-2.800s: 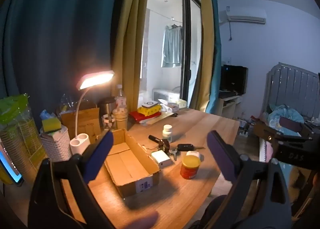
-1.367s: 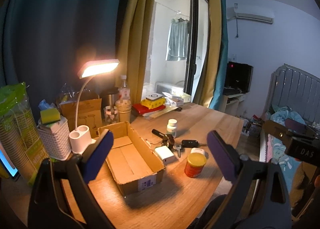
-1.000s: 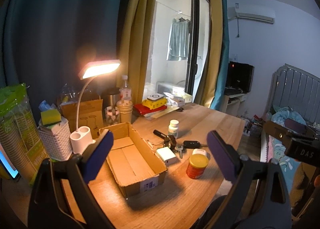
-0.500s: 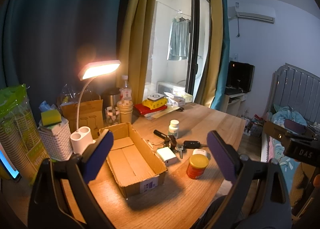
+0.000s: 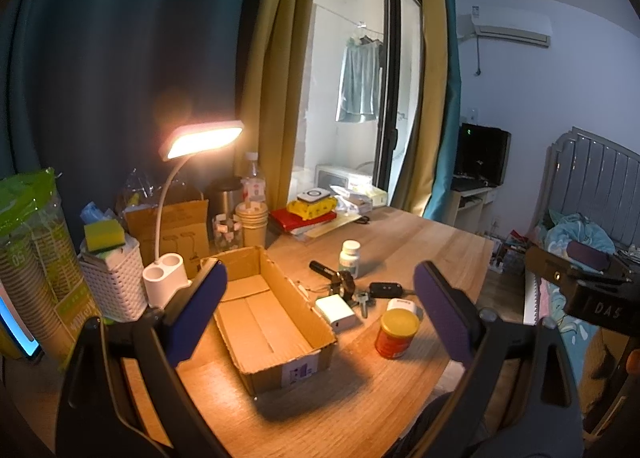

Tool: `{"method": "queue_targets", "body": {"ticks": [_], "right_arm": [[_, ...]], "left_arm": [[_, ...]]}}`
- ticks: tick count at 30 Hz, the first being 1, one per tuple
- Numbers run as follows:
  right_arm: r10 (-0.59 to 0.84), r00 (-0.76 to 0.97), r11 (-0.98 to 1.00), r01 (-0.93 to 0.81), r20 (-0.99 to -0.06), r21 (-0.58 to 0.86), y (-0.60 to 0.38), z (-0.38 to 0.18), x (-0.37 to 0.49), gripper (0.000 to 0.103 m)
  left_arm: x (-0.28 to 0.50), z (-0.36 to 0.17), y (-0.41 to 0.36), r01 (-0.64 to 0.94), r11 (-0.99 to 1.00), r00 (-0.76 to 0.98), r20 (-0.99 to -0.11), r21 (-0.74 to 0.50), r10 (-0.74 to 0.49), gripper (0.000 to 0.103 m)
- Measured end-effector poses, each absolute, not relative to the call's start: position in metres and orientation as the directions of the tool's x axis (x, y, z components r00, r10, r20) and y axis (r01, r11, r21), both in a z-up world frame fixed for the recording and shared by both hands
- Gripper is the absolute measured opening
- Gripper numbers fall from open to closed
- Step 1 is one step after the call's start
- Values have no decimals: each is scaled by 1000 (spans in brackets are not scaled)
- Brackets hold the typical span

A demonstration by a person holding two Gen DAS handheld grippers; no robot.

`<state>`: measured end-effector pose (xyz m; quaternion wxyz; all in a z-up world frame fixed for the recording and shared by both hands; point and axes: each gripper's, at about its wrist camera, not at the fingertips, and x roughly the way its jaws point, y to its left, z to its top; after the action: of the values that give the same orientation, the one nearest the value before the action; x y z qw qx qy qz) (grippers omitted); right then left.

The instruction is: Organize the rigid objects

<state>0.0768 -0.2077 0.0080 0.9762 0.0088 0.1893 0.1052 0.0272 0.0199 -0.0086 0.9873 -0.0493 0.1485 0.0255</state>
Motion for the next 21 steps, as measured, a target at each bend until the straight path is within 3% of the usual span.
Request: {"method": "queue_targets", "body": {"ticks": [11, 21], "right_arm": [[216, 890, 976, -214, -402, 50, -199, -2, 99, 101], [225, 857, 971, -234, -464, 38, -183, -21, 139, 101]], "left_arm": [[43, -18, 28, -93, 991, 942, -332, -96, 57, 96], [83, -46, 56, -190, 975, 893, -434, -117, 122, 96]]}}
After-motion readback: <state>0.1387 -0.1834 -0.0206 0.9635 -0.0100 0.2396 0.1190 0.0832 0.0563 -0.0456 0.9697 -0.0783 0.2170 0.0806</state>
